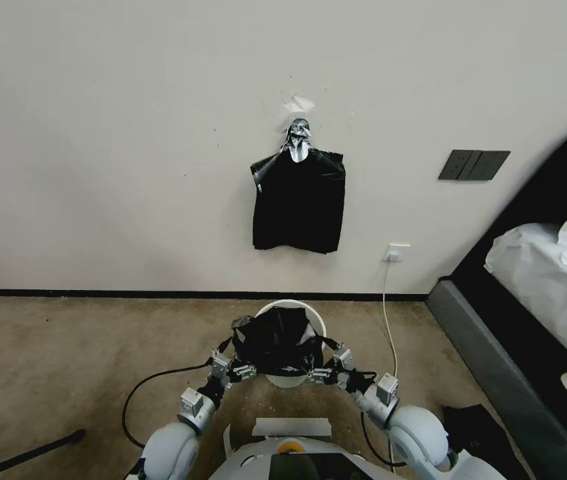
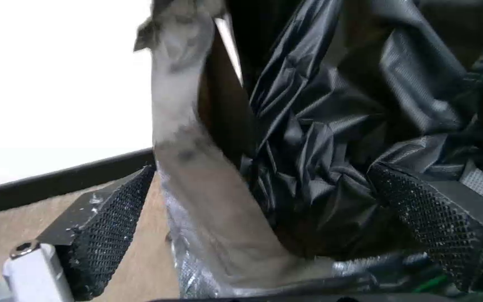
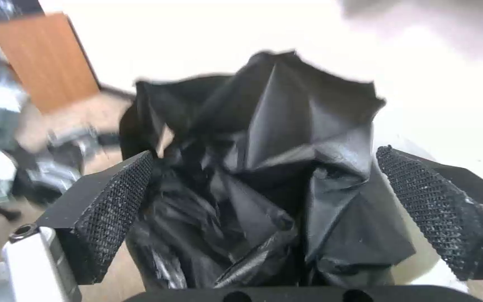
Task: Place a trash bag onto the trash bin.
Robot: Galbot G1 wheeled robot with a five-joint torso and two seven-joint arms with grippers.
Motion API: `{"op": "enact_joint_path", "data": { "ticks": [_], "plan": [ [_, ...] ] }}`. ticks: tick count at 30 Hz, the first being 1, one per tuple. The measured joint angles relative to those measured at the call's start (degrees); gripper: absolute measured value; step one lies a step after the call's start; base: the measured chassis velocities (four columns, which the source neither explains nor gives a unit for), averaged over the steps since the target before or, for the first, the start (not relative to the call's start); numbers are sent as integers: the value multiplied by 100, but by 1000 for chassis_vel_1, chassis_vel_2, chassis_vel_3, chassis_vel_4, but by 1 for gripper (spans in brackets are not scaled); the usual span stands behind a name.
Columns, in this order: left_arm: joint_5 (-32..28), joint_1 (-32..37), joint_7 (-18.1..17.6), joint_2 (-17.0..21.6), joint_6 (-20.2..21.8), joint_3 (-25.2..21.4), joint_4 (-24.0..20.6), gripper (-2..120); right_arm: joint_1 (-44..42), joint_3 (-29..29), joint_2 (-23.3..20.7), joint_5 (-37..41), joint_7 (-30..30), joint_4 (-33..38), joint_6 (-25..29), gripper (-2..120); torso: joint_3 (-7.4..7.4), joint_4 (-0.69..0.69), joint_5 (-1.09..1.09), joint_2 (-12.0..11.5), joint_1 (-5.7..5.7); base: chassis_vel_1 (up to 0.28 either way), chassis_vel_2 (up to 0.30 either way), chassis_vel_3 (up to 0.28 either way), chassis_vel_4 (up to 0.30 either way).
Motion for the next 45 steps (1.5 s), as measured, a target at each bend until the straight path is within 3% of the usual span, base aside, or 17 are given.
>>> {"op": "enact_joint_path", "data": {
  "ticks": [10,14,20,24,27,28,30,32,34,35,36,37,40,41,42,44,45],
  "plan": [
    [-109,77,34,-30,-202,24,-146,100,349,-26,27,272,175,66,346,100,0,0,-1,0,0,0,0,0,0],
    [-215,192,226,-18,-414,-74,-297,100,733,-97,-63,285,485,96,178,100,0,1,0,0,0,0,0,0,0],
    [-432,235,244,-74,-812,-102,-466,100,839,-47,-136,277,698,186,-17,100,0,0,0,0,0,0,0,0,0],
    [-374,277,98,-124,-917,-150,-761,100,977,68,-263,127,982,281,-365,100,0,-7,-1,0,0,0,0,0,0],
    [45,528,-477,-347,-993,-365,-1168,100,1734,-253,-596,30,1374,243,-1077,100,0,0,1,0,0,0,0,0,0],
    [45,528,-477,-347,-993,-365,-1168,100,1734,-253,-596,30,1374,243,-1077,100,0,0,1,0,0,0,0,0,0],
    [494,682,-986,-569,-981,-618,-1460,100,2907,-954,-938,67,1499,21,-2052,100,0,3,-1,0,0,0,0,0,0],
    [639,718,-1130,-638,-960,-708,-1546,100,3274,-1246,-1009,97,1505,-91,-2284,100,0,1,-2,0,0,0,0,0,0],
    [1011,781,-1491,-811,-862,-968,-1714,100,4440,-2160,-1058,168,1466,-526,-3087,100,1,-1,2,0,0,0,0,0,0],
    [1243,831,-1684,-887,-807,-1139,-1777,100,5286,-2719,-953,163,1260,-963,-3775,100,0,2,-2,0,1,0,0,0,0],
    [1364,880,-1756,-915,-774,-1253,-1794,100,5816,-3135,-837,62,1036,-1322,-4131,100,1,5,-6,0,0,0,0,0,0],
    [1364,880,-1756,-915,-774,-1253,-1794,100,5816,-3135,-837,62,1036,-1322,-4131,100,1,5,-6,0,0,0,0,0,0],
    [1468,1086,-1924,-905,-703,-1565,-1803,100,7263,-4528,-444,-342,302,-2365,-4588,100,1,3,2,0,1,0,0,0,0],
    [1468,1086,-1924,-905,-703,-1565,-1803,100,7263,-4528,-444,-342,302,-2365,-4588,100,1,3,2,0,1,0,0,0,0],
    [1468,1120,-1943,-905,-699,-1629,-1793,100,7632,-4888,-370,-390,121,-2585,-4615,100,1,4,-6,0,1,0,0,0,0],
    [1469,1159,-1959,-932,-692,-1716,-1735,100,8127,-5453,-282,-363,-123,-2907,-4615,100,1,0,-1,0,1,0,0,0,0],
    [1469,1159,-1959,-932,-692,-1716,-1735,100,8127,-5453,-282,-363,-123,-2907,-4615,100,1,0,-1,0,1,0,0,0,0]
  ]
}}
